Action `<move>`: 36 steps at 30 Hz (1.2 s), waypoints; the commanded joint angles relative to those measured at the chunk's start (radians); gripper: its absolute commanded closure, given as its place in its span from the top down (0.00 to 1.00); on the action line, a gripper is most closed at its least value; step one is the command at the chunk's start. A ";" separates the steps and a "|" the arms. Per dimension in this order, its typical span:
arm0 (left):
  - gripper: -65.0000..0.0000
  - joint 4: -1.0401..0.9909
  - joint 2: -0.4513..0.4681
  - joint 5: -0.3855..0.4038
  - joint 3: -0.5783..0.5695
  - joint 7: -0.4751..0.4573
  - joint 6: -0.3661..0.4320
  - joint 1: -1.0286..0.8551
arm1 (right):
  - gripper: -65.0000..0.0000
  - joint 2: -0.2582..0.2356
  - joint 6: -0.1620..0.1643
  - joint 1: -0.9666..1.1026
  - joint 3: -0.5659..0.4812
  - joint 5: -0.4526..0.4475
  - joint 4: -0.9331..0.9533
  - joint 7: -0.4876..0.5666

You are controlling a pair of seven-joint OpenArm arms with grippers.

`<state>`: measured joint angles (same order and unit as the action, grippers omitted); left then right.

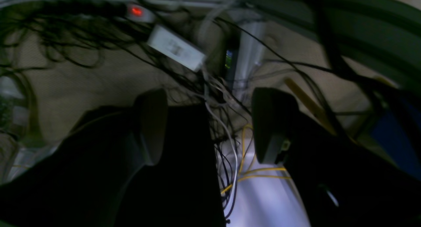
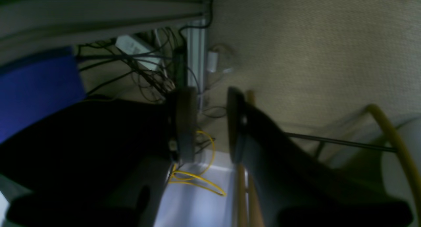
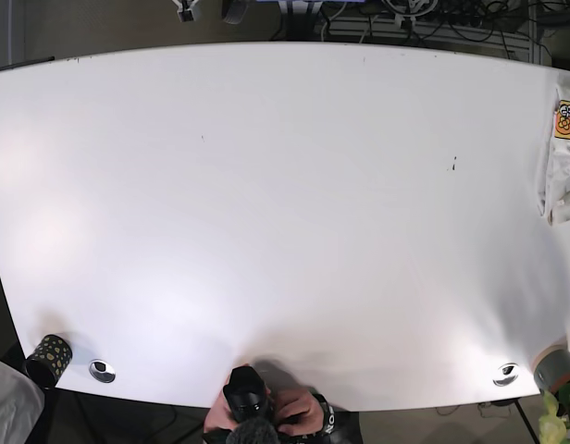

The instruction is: Fold the T-shirt properly

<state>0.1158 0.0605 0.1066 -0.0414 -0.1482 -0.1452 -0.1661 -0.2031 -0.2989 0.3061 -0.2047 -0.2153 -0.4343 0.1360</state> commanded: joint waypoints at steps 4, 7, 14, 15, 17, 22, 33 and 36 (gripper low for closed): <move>0.56 -0.063 0.014 0.006 0.005 0.000 0.008 0.043 | 0.23 -0.002 -0.004 -0.052 -0.002 -0.003 0.075 0.009; 0.56 -0.078 0.014 0.006 0.005 0.009 0.009 0.058 | 0.23 0.001 -0.004 -0.086 -0.003 -0.002 0.102 0.007; 0.56 -0.015 0.014 0.003 0.001 0.077 0.074 0.058 | 0.23 0.003 0.014 -0.107 -0.002 -0.003 0.136 0.007; 0.56 -0.014 0.014 0.003 0.001 0.077 0.075 0.058 | 0.23 0.003 0.014 -0.107 -0.002 -0.003 0.136 0.007; 0.56 -0.009 0.014 0.003 -0.001 0.075 0.078 0.058 | 0.23 0.004 0.014 -0.107 -0.003 -0.003 0.134 0.007; 0.56 -0.008 0.014 0.003 -0.001 0.072 0.078 0.058 | 0.23 0.009 0.014 -0.106 -0.003 -0.003 0.130 0.009; 0.56 -0.008 0.017 0.002 -0.001 0.032 0.077 0.058 | 0.23 0.023 0.043 -0.104 -0.002 -0.003 0.133 0.009; 0.56 -0.008 0.020 0.002 -0.001 0.019 0.077 0.058 | 0.23 0.024 0.043 -0.101 -0.003 -0.003 0.133 0.009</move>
<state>0.1074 0.0731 0.1127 -0.0402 -0.1219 -0.0677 -0.1043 -0.1741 -0.2504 0.1967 -0.2066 -0.2150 -0.3000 0.1383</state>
